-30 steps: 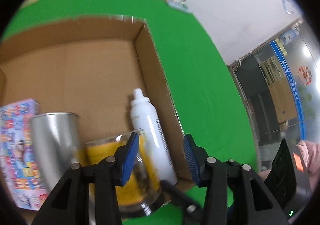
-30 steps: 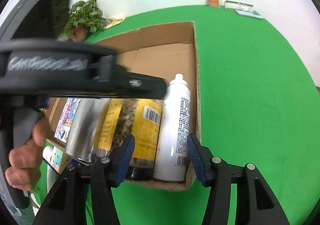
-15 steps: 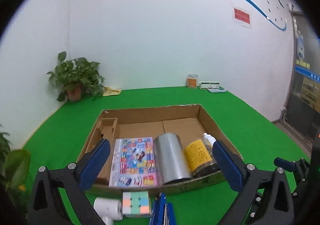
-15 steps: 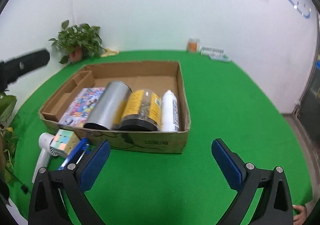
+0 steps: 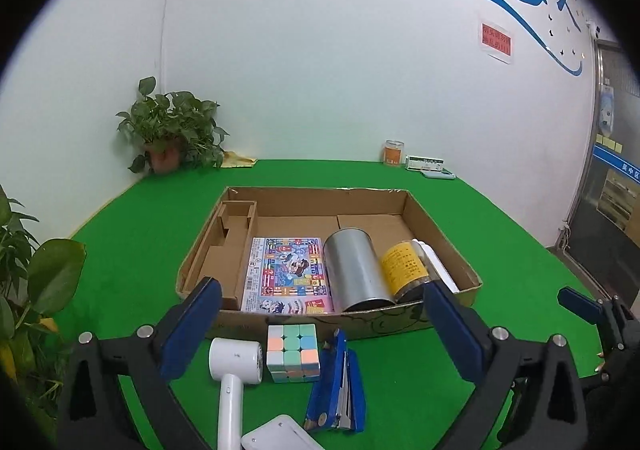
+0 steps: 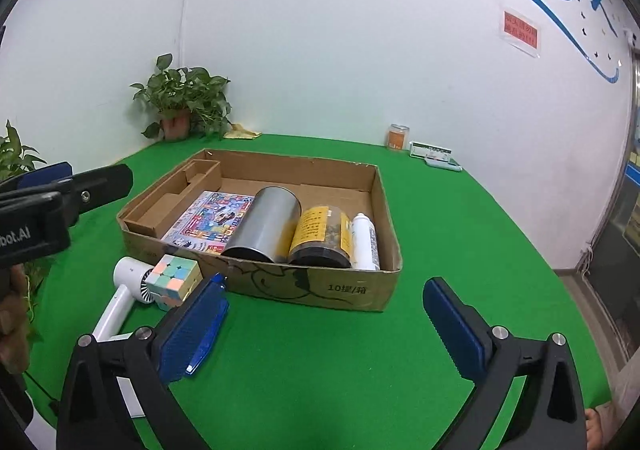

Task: Organize rigid objects
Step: 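Withdraw the left tool from the box toward the blue stapler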

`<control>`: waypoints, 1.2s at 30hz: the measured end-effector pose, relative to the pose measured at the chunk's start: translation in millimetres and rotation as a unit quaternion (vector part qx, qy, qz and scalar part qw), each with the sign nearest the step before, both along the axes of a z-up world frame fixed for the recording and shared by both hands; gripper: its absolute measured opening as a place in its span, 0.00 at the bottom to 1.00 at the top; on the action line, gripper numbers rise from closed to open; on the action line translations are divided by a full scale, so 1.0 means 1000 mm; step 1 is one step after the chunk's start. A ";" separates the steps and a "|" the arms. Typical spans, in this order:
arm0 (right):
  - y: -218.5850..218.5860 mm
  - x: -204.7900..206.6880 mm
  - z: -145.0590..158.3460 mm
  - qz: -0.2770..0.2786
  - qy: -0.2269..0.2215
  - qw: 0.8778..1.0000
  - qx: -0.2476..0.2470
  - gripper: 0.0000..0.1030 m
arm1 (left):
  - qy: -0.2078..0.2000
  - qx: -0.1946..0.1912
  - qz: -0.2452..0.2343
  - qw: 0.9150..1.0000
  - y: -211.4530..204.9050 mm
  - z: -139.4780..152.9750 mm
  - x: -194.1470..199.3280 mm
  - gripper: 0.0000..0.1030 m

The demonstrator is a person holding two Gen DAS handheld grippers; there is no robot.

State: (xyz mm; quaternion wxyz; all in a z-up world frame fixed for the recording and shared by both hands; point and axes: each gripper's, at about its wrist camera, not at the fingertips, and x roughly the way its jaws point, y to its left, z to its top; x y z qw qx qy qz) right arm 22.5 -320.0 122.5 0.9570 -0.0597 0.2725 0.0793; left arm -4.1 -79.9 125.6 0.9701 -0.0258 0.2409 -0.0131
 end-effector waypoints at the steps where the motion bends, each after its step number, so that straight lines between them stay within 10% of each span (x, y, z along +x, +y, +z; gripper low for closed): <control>1: -0.001 -0.002 0.002 0.000 0.002 1.000 0.002 0.99 | -0.001 0.003 0.003 1.000 0.001 -0.001 0.000 0.98; 36: 0.017 0.010 -0.037 0.011 0.073 0.997 0.023 0.99 | 0.058 -0.020 0.009 0.998 0.036 -0.035 0.010 0.98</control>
